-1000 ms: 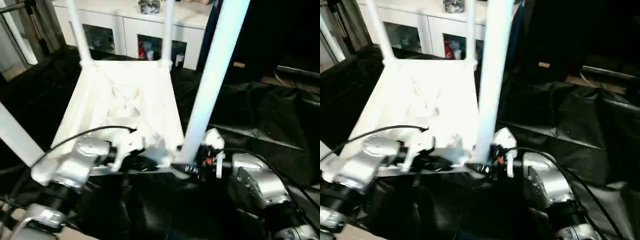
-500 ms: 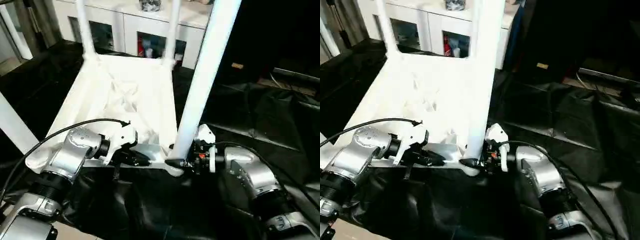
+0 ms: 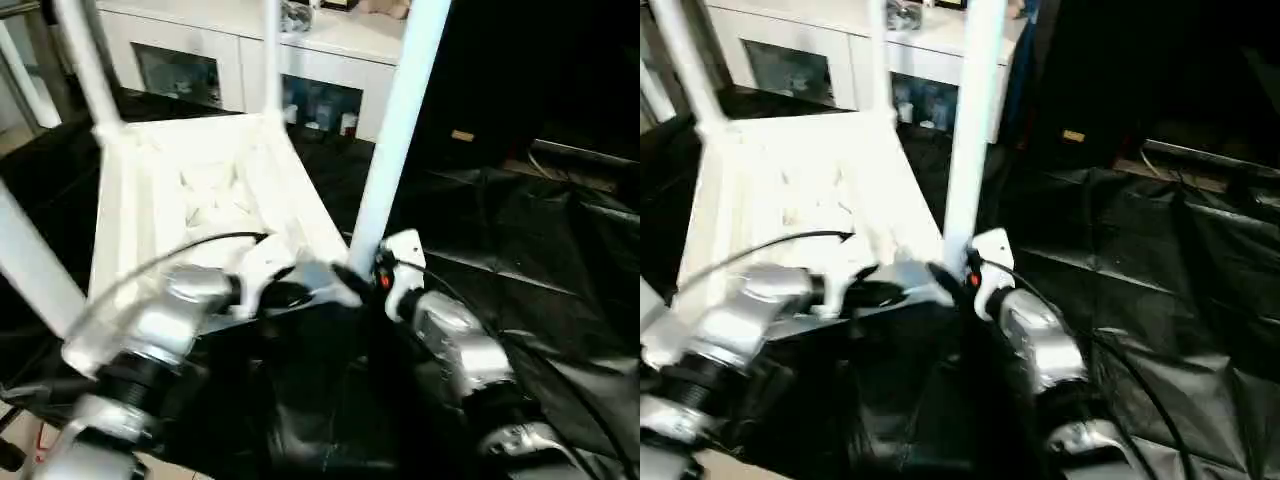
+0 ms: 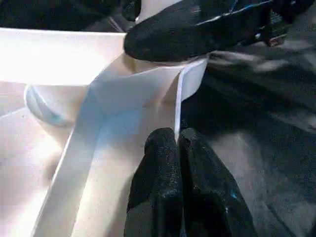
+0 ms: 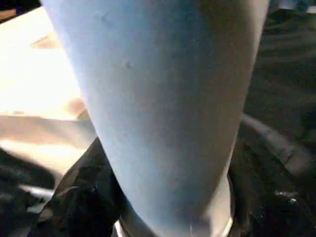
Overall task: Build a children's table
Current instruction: Rotate leg to tighten
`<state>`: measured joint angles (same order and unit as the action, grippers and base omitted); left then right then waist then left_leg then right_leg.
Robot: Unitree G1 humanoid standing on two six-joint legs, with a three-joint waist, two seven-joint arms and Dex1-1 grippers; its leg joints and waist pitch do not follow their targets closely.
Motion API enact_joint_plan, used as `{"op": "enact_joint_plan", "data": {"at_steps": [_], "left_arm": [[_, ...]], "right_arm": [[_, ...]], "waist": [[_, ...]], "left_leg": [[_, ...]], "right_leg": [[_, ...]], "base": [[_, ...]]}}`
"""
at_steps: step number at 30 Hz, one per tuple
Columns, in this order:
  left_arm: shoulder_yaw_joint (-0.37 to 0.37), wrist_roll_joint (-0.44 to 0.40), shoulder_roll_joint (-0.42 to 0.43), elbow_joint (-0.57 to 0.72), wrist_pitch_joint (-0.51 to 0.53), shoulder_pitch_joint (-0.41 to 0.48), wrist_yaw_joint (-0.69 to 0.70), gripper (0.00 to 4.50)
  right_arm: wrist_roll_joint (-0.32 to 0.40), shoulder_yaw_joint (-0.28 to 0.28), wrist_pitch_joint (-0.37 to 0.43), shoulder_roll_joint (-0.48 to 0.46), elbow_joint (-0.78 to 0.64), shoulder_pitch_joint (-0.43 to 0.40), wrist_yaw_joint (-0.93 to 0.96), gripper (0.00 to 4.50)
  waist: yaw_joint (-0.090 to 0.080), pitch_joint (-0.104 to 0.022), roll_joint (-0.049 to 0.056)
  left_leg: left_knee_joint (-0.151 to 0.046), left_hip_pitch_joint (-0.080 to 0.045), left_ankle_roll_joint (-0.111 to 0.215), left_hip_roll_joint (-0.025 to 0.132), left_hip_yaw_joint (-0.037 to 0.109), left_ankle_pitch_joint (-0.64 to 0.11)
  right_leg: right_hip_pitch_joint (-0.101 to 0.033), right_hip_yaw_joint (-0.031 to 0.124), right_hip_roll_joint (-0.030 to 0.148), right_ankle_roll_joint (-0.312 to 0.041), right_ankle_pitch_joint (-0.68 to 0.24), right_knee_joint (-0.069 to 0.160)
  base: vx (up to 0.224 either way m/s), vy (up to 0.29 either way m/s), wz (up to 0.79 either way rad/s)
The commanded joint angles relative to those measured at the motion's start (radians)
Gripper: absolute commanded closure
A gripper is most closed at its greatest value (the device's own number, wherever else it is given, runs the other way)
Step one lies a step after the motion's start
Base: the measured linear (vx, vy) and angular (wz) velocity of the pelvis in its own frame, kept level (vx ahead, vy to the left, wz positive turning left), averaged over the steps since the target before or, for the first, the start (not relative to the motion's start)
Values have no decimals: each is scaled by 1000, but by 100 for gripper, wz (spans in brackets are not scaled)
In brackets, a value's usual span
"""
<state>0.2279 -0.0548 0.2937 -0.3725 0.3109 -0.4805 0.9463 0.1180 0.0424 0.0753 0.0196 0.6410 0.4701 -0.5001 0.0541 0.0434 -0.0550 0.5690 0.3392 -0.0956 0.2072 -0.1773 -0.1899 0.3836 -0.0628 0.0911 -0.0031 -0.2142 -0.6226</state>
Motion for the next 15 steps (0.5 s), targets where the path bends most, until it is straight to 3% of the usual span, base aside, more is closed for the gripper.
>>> {"op": "enact_joint_plan", "data": {"at_steps": [1,5,8,11,15], "left_arm": [[57,20,-65,21,-8,-10,-11,450],[57,21,-45,18,-26,-16,17,450],[63,37,3,35,-63,-7,103,450],[63,48,24,39,-73,-4,143,450],[67,74,61,50,-104,4,230,450]], "right_arm": [[-5,86,37,-74,38,1,-62,121],[-3,78,33,-41,29,7,-92,79],[12,86,41,36,-15,-11,-221,79],[24,94,45,72,-38,-20,-292,79],[44,119,49,140,-81,-38,-436,79]], "waist": [[5,-46,16],[5,-48,21],[5,-48,12],[7,-52,13],[14,-61,13]], "left_leg": [[-75,4,-11,25,7,-252],[-74,7,0,24,6,-211],[-72,6,14,25,5,-221],[-67,7,34,25,3,-173],[-52,7,91,21,-1,-48]], "right_leg": [[-29,48,49,-183,-216,87],[-35,46,45,-202,-121,78],[-38,46,46,-205,-143,81],[-40,45,45,-218,-71,73],[-44,42,42,-275,139,52]], "base": [[0,0,0],[0,0,0],[0,0,0],[0,0,0],[0,0,0]]}}
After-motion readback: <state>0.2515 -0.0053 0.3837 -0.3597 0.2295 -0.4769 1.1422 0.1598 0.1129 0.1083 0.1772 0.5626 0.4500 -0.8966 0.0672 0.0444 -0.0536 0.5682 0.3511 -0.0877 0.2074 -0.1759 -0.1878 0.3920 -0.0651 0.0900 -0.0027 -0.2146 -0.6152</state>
